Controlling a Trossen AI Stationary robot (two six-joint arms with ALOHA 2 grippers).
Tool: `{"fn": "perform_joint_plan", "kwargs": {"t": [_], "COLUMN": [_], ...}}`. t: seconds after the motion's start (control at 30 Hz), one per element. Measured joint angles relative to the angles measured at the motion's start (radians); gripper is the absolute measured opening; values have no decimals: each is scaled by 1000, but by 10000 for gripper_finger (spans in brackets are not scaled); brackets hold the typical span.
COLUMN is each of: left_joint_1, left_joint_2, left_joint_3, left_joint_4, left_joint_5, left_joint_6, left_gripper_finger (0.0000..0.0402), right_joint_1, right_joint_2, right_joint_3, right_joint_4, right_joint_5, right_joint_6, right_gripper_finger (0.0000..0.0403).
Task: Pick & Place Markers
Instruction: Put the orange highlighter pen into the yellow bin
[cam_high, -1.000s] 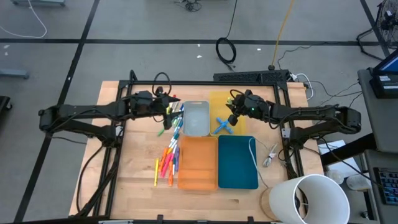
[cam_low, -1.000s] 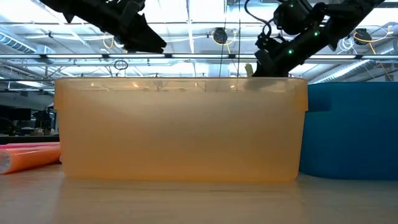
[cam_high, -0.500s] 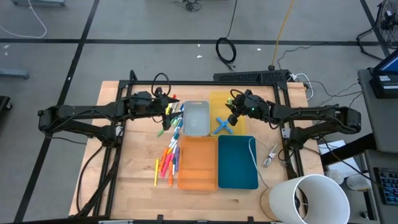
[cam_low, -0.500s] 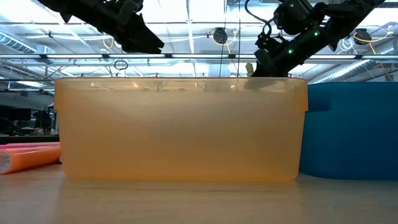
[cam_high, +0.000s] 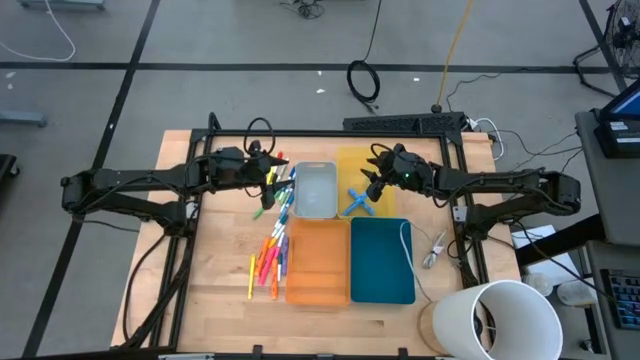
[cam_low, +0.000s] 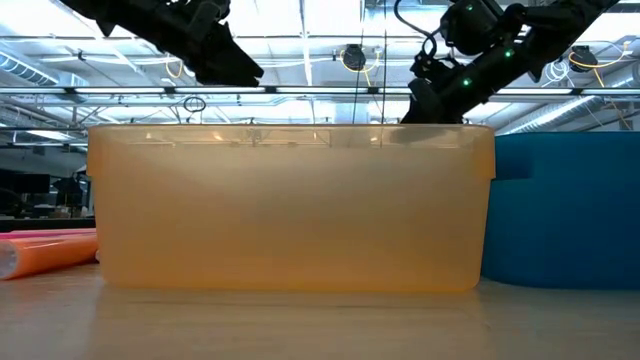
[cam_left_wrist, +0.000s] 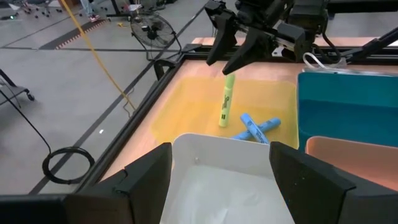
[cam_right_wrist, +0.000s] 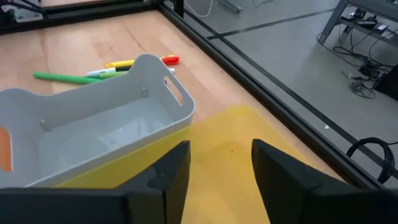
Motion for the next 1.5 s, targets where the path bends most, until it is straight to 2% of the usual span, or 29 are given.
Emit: {"fn": "perform_joint_plan", "kwargs": {"t": [0.53,0.7,0.8,0.97,1.07,1.23,1.37,1.5], "left_joint_1": [0,0,0,-34,-98,-280,-431,-557], "left_joint_2": [0,1,1,1,1,1,9,83], "left_joint_3": [0,0,0,0,0,0,0,0], "left_joint_4": [-9,-37,-100,-349,-484,-639,-671,-679], "left_joint_5": [0,-1,1,84,87,92,73,2], "left_joint_6": [-4,-67,-113,-256,-351,-587,-789,-944], "left_gripper_finger": [273,273,273,273,273,273,273,273], "right_joint_1": [3,3,3,3,3,3,3,3], "right_joint_2": [0,0,0,0,0,0,0,0], "right_joint_3": [0,0,0,0,0,0,0,0], "right_joint_4": [34,34,34,34,35,42,42,44], "right_joint_5": [-1,-2,-2,-2,-2,-2,-2,-2], "right_joint_6": [0,0,0,0,0,-4,-4,-4], "right_gripper_finger": [171,171,171,171,171,171,171,171]}}
